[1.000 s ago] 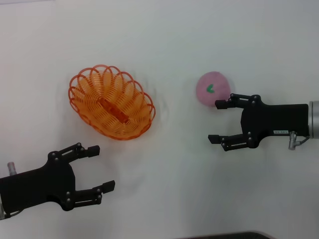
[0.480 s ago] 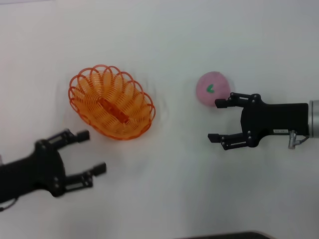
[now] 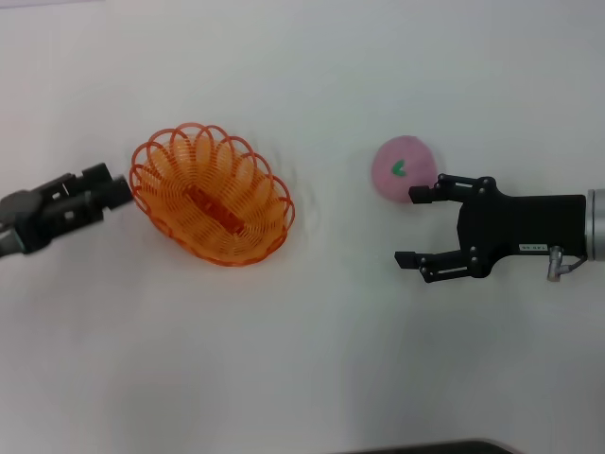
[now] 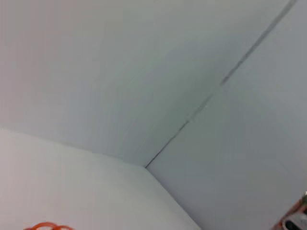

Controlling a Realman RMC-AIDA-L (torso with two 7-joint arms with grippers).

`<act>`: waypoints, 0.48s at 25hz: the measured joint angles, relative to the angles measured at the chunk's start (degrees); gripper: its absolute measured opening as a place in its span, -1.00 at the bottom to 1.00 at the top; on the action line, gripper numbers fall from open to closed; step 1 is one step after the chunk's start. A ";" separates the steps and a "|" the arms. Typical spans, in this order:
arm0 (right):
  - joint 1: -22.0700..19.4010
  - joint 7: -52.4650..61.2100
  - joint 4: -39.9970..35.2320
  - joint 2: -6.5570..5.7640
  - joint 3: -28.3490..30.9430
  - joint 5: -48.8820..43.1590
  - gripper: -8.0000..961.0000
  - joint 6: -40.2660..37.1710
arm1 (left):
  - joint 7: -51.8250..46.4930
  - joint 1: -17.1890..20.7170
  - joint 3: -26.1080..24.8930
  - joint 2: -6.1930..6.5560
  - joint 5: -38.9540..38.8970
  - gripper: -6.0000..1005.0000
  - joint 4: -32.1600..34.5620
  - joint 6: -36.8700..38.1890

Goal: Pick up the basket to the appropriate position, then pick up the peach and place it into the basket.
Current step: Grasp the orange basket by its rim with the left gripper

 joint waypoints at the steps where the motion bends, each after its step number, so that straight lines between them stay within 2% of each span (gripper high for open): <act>1: 0.00 0.04 0.00 0.00 0.01 0.00 0.96 0.02 | -2.24 -0.55 0.12 0.30 0.10 0.74 0.12 -0.34; 4: 0.03 0.11 0.00 0.00 0.01 0.00 0.96 0.05 | -7.74 -1.97 1.24 0.88 0.91 0.74 1.74 -0.86; 12: 0.12 0.12 0.00 0.00 0.03 -0.03 0.96 0.09 | -21.30 -2.88 6.81 0.60 1.55 0.74 10.03 -8.68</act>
